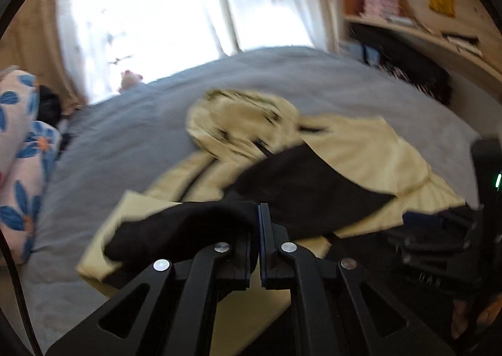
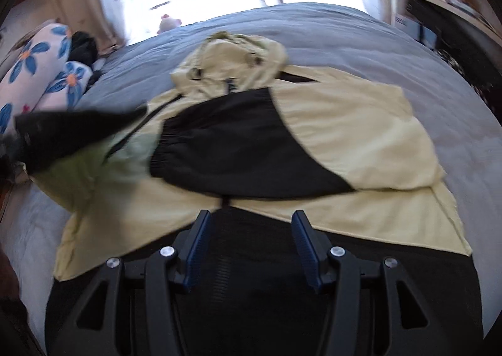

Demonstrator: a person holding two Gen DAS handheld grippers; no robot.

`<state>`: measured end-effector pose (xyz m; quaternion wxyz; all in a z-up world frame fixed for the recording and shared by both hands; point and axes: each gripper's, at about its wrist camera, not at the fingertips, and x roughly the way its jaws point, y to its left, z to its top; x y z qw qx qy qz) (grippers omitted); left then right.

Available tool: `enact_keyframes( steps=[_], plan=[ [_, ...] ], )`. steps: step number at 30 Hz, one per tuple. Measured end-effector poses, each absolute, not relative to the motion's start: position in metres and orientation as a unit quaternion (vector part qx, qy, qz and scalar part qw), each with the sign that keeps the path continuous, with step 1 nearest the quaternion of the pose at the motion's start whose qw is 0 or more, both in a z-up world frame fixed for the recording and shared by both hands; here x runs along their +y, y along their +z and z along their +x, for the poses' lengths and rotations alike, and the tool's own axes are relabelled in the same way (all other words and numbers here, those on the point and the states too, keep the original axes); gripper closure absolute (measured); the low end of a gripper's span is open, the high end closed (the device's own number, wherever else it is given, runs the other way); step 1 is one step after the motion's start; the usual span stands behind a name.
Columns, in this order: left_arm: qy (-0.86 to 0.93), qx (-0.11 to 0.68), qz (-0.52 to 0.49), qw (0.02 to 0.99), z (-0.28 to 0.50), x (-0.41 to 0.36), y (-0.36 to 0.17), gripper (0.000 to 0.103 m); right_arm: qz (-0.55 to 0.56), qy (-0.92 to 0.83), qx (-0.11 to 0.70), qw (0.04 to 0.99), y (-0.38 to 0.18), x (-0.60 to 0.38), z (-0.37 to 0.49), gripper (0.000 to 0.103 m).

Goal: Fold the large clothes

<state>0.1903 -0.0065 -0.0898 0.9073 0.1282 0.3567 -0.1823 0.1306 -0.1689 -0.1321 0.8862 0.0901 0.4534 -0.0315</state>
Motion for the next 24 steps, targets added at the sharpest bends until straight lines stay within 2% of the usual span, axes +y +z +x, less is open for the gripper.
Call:
enact_keyframes(
  steps=[3,5,6,8,10,12,13,18,24],
  plan=[
    [-0.193,0.394,0.165,0.883,0.189,-0.039,-0.131,0.097,0.11,-0.045,0.46,0.88,-0.14,-0.196,0.127,0.05],
    [-0.196,0.417,0.176,0.87,0.19,-0.044,-0.151,0.087,0.116,-0.049,0.461,0.879,-0.143,-0.206,0.124,0.05],
    [-0.197,0.43,0.176,0.863,0.19,-0.045,-0.157,0.076,0.121,-0.048,0.46,0.878,-0.143,-0.21,0.123,0.05],
    [-0.197,0.442,0.172,0.858,0.188,-0.042,-0.163,0.066,0.129,-0.043,0.458,0.878,-0.144,-0.212,0.123,0.05],
    [-0.203,0.442,0.159,0.859,0.185,-0.035,-0.157,0.045,0.134,-0.032,0.457,0.879,-0.144,-0.213,0.123,0.05],
    [-0.208,0.428,0.144,0.868,0.177,-0.029,-0.147,0.034,0.135,-0.019,0.455,0.88,-0.143,-0.208,0.125,0.05],
    [-0.21,0.421,0.138,0.871,0.171,-0.025,-0.14,0.031,0.136,-0.012,0.455,0.88,-0.142,-0.204,0.127,0.05],
    [-0.207,0.397,0.119,0.886,0.141,-0.001,-0.107,0.03,0.134,0.041,0.449,0.882,-0.131,-0.176,0.135,0.05],
    [-0.155,0.377,0.061,0.911,0.112,0.044,-0.086,0.022,0.096,0.143,0.444,0.879,-0.114,-0.123,0.145,0.05]
  ],
)
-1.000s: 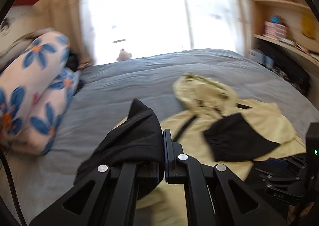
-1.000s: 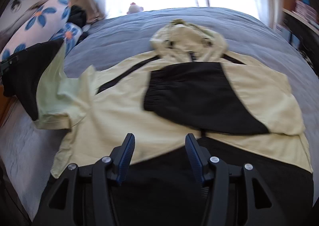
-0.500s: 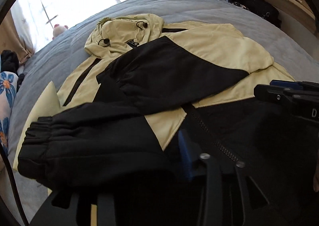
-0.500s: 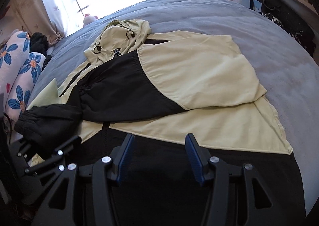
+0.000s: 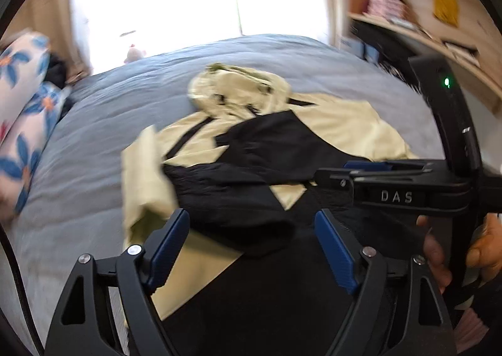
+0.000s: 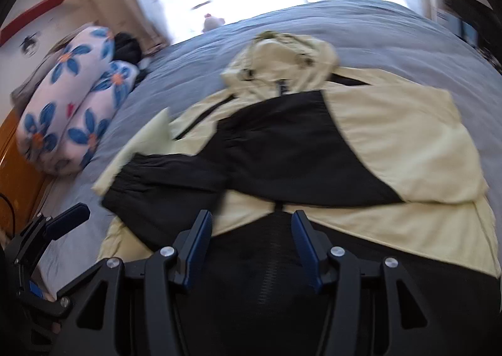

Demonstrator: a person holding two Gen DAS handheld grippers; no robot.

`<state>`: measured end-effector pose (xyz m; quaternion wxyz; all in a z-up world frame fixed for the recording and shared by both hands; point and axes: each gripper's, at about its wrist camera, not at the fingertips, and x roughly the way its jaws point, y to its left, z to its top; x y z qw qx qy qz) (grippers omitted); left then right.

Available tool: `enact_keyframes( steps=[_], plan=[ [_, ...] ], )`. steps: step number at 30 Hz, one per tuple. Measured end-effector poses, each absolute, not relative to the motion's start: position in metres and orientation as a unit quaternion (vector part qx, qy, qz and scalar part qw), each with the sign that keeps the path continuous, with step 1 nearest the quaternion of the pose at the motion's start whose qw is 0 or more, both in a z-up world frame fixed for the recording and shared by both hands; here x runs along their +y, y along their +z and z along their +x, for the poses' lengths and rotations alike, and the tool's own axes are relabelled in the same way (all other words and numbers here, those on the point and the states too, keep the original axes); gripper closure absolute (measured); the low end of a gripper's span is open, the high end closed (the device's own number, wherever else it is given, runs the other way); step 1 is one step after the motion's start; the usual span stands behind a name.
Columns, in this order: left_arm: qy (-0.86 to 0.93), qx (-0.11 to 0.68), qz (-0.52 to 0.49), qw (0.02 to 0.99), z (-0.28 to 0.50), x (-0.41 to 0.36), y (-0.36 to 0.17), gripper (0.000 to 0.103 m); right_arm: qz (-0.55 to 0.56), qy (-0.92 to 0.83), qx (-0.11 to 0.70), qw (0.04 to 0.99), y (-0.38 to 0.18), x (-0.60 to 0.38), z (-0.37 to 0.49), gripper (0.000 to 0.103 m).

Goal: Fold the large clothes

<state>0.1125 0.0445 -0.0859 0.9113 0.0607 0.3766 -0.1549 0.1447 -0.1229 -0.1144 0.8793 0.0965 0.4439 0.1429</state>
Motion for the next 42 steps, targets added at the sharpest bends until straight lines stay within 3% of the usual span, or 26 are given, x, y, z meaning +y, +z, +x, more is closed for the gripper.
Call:
enact_keyframes(
  steps=[9,22,38,40,41,42],
  plan=[
    [-0.055,0.418,-0.023,0.907,0.103,0.108,-0.104,0.022,0.017,0.217,0.458,0.862,-0.122,-0.065,0.147,0.047],
    [-0.034,0.44,-0.058,0.895,0.102,0.126,-0.124,0.022,-0.172,0.205,0.452,0.851,-0.14,0.003,0.147,0.047],
    [-0.029,0.444,-0.073,0.892,0.101,0.133,-0.128,0.022,-0.143,0.229,0.472,0.839,-0.15,-0.003,0.156,0.047],
    [-0.028,0.445,-0.073,0.892,0.101,0.134,-0.128,0.022,-0.13,0.229,0.474,0.84,-0.148,-0.005,0.162,0.07],
    [-0.027,0.444,-0.074,0.892,0.101,0.134,-0.127,0.022,-0.125,0.226,0.477,0.84,-0.146,-0.006,0.166,0.096],
    [-0.026,0.443,-0.075,0.893,0.101,0.135,-0.127,0.022,-0.117,0.216,0.476,0.844,-0.142,-0.008,0.17,0.098]
  ],
)
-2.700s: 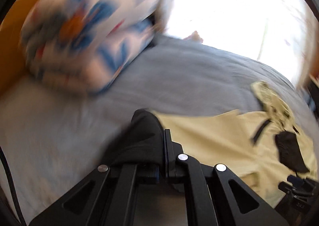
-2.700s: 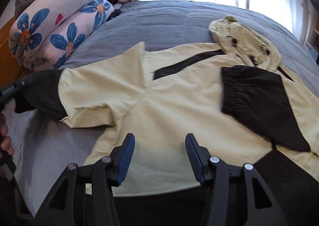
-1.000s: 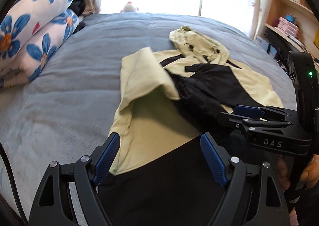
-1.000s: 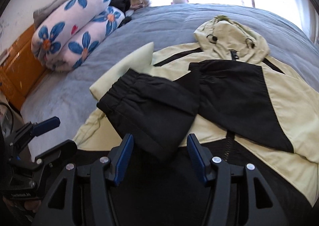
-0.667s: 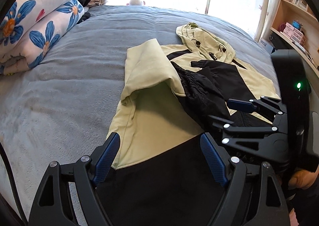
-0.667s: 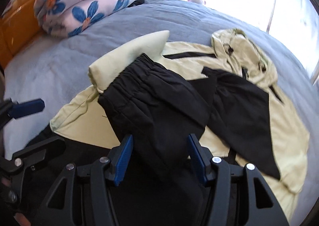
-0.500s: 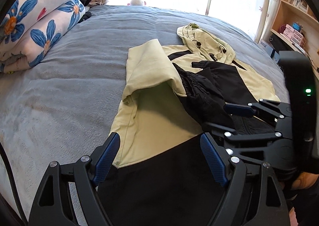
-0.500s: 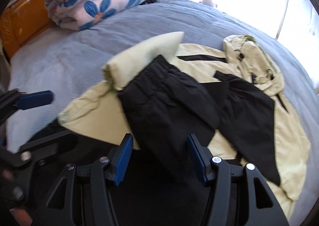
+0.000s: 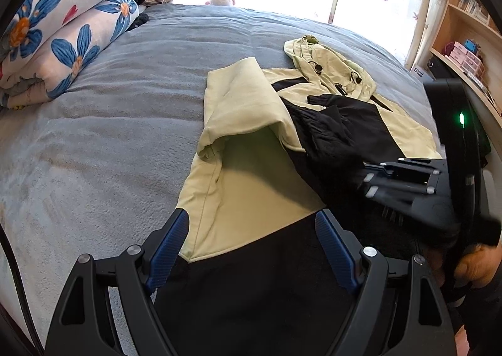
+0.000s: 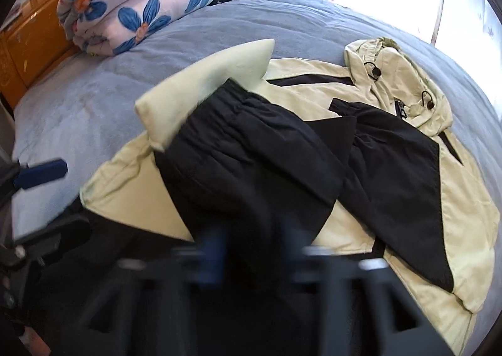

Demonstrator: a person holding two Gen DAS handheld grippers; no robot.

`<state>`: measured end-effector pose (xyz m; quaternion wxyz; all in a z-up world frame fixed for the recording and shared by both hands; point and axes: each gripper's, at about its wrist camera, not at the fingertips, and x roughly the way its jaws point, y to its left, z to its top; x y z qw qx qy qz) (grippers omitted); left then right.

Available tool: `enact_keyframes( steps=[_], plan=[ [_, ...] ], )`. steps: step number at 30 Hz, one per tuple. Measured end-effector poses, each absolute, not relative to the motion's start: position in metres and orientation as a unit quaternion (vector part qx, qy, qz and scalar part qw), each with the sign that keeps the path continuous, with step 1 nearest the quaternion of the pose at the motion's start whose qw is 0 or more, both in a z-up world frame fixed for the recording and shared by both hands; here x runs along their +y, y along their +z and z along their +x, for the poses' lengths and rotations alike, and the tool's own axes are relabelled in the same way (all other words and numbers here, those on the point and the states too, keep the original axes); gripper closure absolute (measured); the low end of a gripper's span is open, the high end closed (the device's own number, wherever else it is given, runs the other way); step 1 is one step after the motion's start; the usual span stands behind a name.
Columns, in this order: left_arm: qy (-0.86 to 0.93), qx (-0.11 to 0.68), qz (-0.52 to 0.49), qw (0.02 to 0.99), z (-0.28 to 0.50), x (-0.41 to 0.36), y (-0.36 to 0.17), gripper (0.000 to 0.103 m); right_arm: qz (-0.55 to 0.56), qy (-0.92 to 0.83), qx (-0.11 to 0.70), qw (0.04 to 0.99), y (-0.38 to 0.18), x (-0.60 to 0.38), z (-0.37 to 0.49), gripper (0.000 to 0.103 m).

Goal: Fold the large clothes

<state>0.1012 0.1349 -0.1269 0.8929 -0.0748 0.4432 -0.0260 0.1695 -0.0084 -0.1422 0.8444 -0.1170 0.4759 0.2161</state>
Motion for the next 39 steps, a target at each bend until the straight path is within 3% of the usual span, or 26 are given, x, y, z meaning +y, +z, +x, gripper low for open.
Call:
enact_keyframes(
  steps=[7,10,14,17,18,20,22,25,27,29,39],
  plan=[
    [-0.023,0.44,-0.087,0.894,0.104,0.136,-0.124,0.022,-0.08,0.219,0.365,0.902,-0.062,-0.02,0.183,0.099],
    [-0.026,0.439,-0.083,0.894,0.104,0.132,-0.124,0.022,-0.021,0.208,0.287,0.935,-0.014,-0.049,0.182,0.099],
    [-0.032,0.44,-0.076,0.894,0.106,0.125,-0.125,0.022,0.091,0.134,0.246,0.956,-0.001,-0.124,0.186,0.099],
    [-0.038,0.446,-0.069,0.891,0.109,0.122,-0.126,0.022,0.172,0.065,0.326,0.927,-0.046,-0.186,0.198,0.091],
    [-0.041,0.448,-0.065,0.891,0.11,0.121,-0.126,0.022,0.19,0.055,0.366,0.909,-0.066,-0.202,0.202,0.08],
    [-0.046,0.45,-0.055,0.89,0.113,0.118,-0.123,0.022,0.206,0.024,0.44,0.874,-0.108,-0.228,0.201,0.068],
    [-0.057,0.454,-0.045,0.888,0.117,0.118,-0.117,0.022,0.197,0.009,0.492,0.848,-0.141,-0.248,0.191,0.068],
    [-0.072,0.462,-0.034,0.884,0.131,0.123,-0.109,0.022,0.188,0.014,0.508,0.84,-0.148,-0.262,0.18,0.068],
    [-0.079,0.474,-0.034,0.877,0.151,0.128,-0.108,0.022,0.187,0.023,0.507,0.841,-0.143,-0.269,0.182,0.056],
    [-0.074,0.485,-0.028,0.871,0.177,0.132,-0.112,0.022,0.181,0.028,0.498,0.847,-0.135,-0.274,0.192,0.052],
    [-0.036,0.541,-0.062,0.838,0.313,0.164,-0.167,0.022,0.188,0.044,0.51,0.838,-0.155,-0.292,0.276,0.051]
  ],
)
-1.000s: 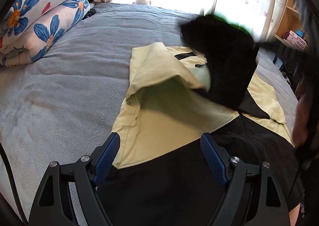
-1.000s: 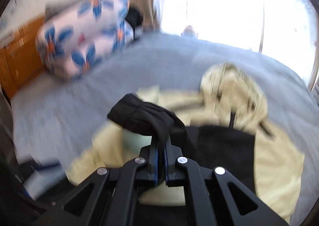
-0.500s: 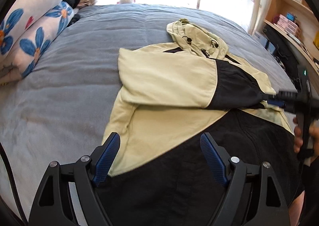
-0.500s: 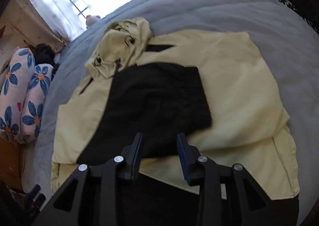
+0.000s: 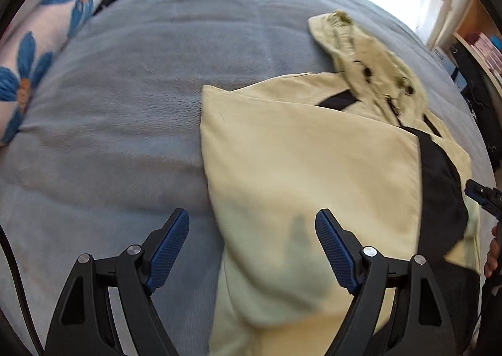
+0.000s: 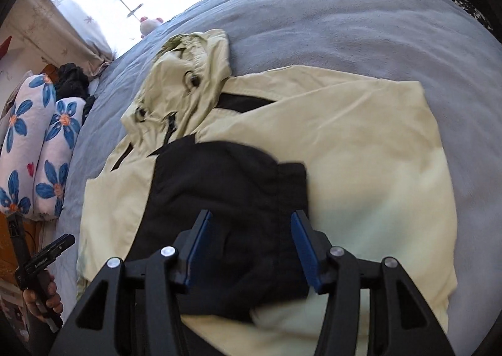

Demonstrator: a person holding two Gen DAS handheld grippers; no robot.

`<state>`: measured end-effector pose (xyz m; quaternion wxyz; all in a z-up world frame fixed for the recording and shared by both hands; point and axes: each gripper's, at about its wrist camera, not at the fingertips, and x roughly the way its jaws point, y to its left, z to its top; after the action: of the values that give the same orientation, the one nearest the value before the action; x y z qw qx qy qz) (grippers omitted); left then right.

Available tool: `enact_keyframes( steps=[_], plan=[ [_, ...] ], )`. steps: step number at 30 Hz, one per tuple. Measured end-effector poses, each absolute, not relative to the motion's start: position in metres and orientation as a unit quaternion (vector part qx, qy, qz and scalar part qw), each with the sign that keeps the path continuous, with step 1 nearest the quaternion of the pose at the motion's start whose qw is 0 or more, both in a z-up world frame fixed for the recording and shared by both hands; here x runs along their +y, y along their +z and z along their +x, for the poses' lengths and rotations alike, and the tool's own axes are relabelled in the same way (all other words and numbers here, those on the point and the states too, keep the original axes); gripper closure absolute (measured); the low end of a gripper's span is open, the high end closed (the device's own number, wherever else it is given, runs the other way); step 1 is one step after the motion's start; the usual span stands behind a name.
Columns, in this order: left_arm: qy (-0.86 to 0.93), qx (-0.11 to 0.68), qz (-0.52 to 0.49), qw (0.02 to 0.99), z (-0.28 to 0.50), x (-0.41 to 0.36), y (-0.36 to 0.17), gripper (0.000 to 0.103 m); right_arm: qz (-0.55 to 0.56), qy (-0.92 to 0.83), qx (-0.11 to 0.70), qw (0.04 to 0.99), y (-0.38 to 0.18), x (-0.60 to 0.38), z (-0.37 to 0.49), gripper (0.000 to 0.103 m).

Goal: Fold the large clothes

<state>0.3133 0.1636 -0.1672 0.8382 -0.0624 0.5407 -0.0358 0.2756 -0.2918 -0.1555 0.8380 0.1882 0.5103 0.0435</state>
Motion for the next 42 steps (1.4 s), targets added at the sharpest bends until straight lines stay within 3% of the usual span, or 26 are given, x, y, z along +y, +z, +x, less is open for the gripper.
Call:
enact_keyframes(
  steps=[6,8,10,11,12,13,20,24,27,30,34,42],
  plan=[
    [-0.03,0.558,-0.085,0.825,0.354,0.169,-0.198,0.023,0.191,0.042,0.522,0.831,-0.173,-0.306,0.299,0.051],
    [-0.037,0.556,-0.087,0.826,0.359,0.165,-0.204,0.043,0.189,0.048,0.517,0.833,-0.175,-0.305,0.301,0.051],
    [-0.029,0.549,-0.076,0.832,0.362,0.162,-0.205,0.078,0.179,0.057,0.513,0.838,-0.176,-0.302,0.303,0.051],
    [-0.024,0.545,-0.073,0.835,0.361,0.164,-0.204,0.085,0.167,0.061,0.513,0.84,-0.176,-0.297,0.304,0.052],
    [-0.017,0.541,-0.072,0.838,0.36,0.166,-0.203,0.096,0.153,0.062,0.514,0.842,-0.176,-0.293,0.305,0.067],
    [-0.015,0.537,-0.075,0.84,0.359,0.168,-0.201,0.099,0.136,0.063,0.516,0.844,-0.176,-0.288,0.306,0.071],
    [0.007,0.478,-0.049,0.877,0.349,0.17,-0.184,0.1,0.086,0.035,0.432,0.897,-0.145,-0.265,0.304,0.075],
    [0.024,0.488,-0.033,0.872,0.357,0.169,-0.207,0.099,0.062,0.004,0.479,0.876,-0.18,-0.259,0.321,0.074],
    [0.03,0.485,-0.043,0.873,0.356,0.175,-0.207,0.093,0.065,-0.005,0.484,0.873,-0.174,-0.261,0.317,0.069],
    [0.059,0.491,-0.021,0.869,0.352,0.177,-0.195,0.075,0.066,-0.017,0.471,0.879,-0.155,-0.262,0.304,0.068],
    [0.089,0.452,0.008,0.887,0.33,0.169,-0.163,0.074,0.047,-0.031,0.438,0.897,-0.125,-0.247,0.279,0.059],
    [0.01,0.476,-0.067,0.877,0.282,0.097,-0.153,0.074,0.069,0.131,0.456,0.877,-0.13,-0.137,0.25,0.059]
  ],
)
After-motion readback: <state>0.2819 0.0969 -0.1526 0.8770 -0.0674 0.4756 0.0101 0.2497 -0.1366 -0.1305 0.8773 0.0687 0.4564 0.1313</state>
